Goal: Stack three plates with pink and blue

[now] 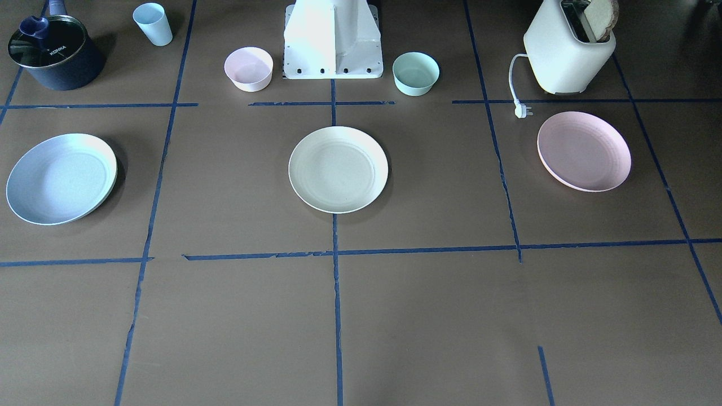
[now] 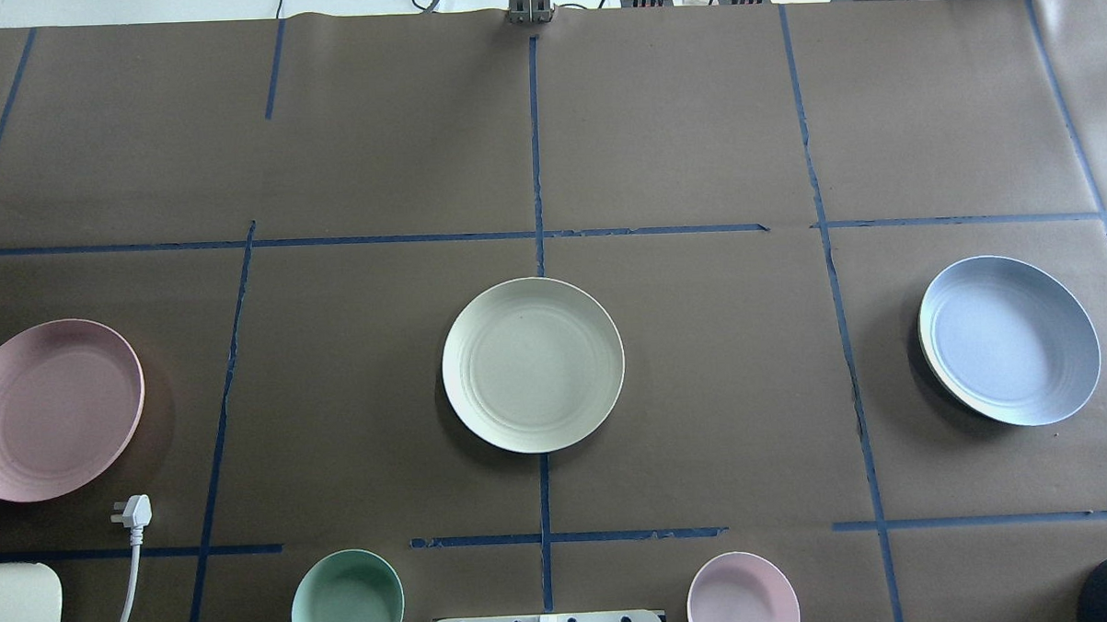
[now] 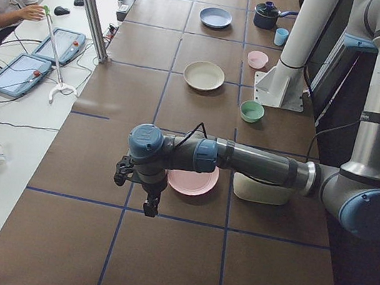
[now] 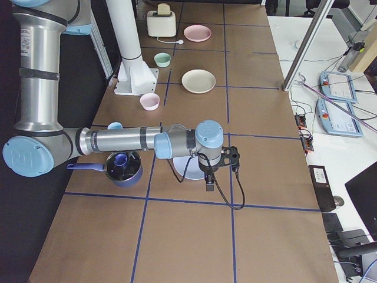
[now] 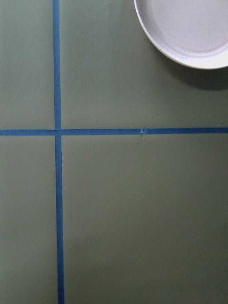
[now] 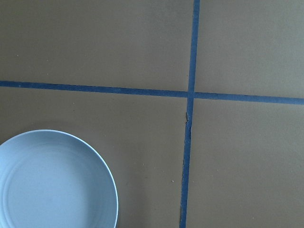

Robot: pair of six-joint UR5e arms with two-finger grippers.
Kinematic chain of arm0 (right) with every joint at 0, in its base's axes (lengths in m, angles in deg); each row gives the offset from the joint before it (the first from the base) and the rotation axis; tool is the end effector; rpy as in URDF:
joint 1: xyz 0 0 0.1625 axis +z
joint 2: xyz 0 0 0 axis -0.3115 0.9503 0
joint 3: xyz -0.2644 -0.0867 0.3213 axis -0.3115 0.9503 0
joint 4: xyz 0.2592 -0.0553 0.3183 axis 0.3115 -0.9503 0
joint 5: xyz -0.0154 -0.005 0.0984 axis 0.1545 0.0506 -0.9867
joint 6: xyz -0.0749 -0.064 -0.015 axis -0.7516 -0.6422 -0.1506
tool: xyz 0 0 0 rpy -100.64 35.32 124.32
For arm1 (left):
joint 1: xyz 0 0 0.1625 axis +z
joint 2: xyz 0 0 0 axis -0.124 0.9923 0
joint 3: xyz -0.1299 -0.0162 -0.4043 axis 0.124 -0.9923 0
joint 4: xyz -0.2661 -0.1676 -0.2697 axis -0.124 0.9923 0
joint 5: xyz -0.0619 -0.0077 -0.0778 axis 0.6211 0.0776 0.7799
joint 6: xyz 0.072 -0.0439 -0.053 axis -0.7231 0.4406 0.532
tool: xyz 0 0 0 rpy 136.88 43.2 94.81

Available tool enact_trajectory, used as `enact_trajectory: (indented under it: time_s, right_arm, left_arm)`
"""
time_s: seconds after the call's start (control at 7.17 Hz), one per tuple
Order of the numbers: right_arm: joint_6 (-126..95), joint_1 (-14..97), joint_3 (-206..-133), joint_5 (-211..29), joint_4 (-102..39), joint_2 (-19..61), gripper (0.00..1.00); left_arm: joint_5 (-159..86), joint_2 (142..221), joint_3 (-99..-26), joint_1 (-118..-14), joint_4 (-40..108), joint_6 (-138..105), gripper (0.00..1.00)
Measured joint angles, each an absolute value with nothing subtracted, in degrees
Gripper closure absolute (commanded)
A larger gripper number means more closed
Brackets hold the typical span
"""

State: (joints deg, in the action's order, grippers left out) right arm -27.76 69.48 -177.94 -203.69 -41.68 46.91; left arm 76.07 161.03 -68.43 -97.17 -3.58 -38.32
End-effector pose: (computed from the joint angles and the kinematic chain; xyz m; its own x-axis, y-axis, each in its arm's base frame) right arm 0.0430 -0.4572 0.6027 0.6933 -0.0597 0.7182 -0.0132 0.9953 0.0955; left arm -0.0641 -0.4750 0.6266 0.7102 0.0610 -0.7014 -0.0900 0.9959 -0.0046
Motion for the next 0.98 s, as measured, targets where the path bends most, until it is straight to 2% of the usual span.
enact_trajectory:
  time_s: [0.42,0.98]
  right_arm:
    - [-27.76,69.45,-177.97,-203.99,-41.63,47.65,0.0]
    - [-27.88,69.31,-177.12,-204.23,-41.14,48.57,0.0]
  left_arm:
    - [76.0,160.23,-71.84,-97.26,-3.32,-38.85,0.0]
    - [76.65,158.7,-72.17,-97.1,-1.64,-39.3,0.0]
